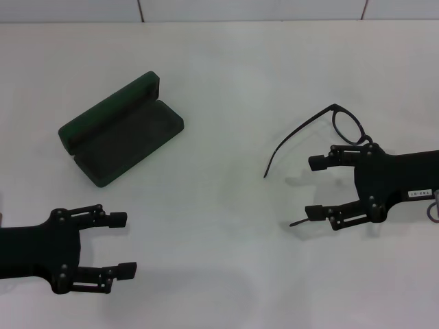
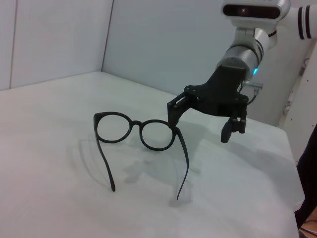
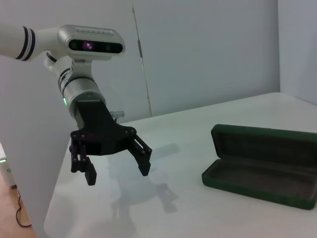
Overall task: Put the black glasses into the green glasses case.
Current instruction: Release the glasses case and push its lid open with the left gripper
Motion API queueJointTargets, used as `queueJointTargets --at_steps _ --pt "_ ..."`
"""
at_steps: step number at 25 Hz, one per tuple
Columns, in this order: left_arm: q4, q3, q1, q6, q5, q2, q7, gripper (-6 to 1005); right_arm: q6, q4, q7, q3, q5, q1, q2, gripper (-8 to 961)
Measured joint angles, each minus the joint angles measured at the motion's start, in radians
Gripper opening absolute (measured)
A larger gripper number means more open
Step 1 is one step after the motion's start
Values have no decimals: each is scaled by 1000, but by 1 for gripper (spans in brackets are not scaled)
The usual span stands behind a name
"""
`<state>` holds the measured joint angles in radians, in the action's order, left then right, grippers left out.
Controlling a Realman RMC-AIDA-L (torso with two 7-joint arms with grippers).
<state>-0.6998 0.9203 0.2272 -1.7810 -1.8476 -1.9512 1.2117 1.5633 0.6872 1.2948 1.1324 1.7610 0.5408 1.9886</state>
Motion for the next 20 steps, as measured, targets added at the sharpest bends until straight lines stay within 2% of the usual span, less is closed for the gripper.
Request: queueJointTargets --at_steps 14,17,20 --pt "0 -1 3 0 0 0 9 869 4 0 3 5 0 -4 -1 885" --pt "-11 -40 10 -4 10 -2 47 868 5 0 3 6 0 -4 -1 885" --pt "-70 -98 22 -2 5 -12 146 867 11 0 3 6 0 -2 -1 884"
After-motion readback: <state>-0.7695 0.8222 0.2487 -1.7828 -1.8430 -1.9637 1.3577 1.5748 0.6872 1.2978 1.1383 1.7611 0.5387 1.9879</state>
